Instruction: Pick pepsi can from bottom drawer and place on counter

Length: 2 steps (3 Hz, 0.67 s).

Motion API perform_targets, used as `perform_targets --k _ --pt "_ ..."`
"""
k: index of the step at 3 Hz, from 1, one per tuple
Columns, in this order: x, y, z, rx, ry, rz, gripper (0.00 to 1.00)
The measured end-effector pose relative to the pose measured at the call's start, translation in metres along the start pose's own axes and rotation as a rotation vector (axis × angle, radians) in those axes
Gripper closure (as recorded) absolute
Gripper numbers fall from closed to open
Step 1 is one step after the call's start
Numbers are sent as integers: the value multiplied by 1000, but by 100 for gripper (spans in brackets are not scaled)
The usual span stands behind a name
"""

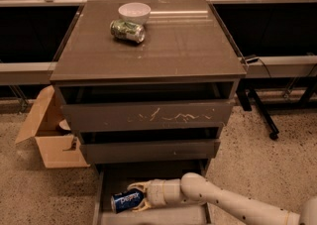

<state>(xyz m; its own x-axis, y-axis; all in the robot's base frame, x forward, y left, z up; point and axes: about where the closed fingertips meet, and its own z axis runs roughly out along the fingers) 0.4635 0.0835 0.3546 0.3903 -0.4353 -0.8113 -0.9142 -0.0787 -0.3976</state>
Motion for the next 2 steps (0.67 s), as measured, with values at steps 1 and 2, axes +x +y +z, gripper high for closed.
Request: perform_targets --k 1,2 --pt "-46 -16 -18 18 -14 -91 100" --pt "-47 -16 -19 18 -14 -91 100"
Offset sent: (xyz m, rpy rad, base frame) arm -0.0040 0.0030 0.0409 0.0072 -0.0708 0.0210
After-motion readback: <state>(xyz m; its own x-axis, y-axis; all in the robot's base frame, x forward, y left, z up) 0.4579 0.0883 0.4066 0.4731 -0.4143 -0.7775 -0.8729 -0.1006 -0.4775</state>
